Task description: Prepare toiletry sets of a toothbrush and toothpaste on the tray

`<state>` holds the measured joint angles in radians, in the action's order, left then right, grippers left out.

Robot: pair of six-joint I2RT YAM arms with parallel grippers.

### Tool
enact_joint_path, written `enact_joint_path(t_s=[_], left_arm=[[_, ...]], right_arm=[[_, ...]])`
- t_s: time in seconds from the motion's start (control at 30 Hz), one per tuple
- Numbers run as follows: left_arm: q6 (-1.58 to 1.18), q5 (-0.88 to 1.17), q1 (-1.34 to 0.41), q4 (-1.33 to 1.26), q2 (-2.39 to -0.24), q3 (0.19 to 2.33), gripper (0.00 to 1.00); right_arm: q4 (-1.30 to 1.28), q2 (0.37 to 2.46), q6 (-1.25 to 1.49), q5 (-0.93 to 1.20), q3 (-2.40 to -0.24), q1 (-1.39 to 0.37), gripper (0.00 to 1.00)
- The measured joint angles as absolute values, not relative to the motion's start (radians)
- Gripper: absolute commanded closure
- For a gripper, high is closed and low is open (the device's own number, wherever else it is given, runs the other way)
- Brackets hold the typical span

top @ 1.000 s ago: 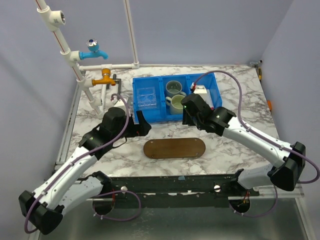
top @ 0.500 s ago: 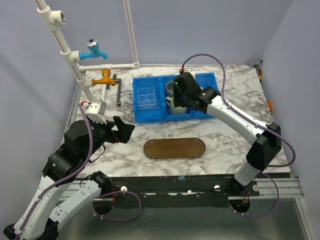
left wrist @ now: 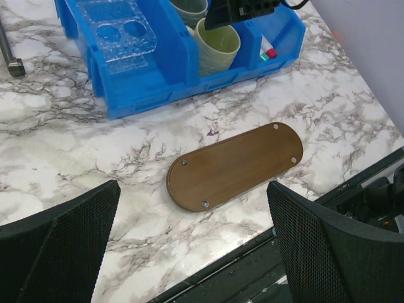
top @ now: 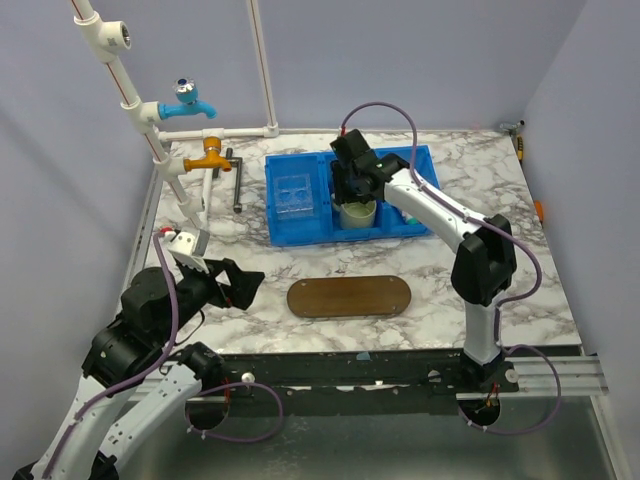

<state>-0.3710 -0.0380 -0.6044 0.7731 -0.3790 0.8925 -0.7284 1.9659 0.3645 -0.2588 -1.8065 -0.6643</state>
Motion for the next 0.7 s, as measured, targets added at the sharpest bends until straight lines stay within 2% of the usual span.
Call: enact_joint_path(t_s=[0.07, 0.33, 0.7], left_arm=[[-0.366, -0.031, -0.604, 0.773, -0.368, 0.873, 0.01], [-0.358, -0.026, -0.604, 0.769, -0.321, 0.808, 0.01], [-0.358, -0.026, -0.604, 0.730, -0.278, 0.724, 0.01]], right_arm=[[-0.739, 1.992, 0.364, -0.256, -1.823, -0.662, 0.56], [-0.767, 2.053, 0.362, -0.241, -1.856, -0.661, 0.57], [-0.798, 2.149, 0.351, -0.237, -1.924, -0.661, 0.64]])
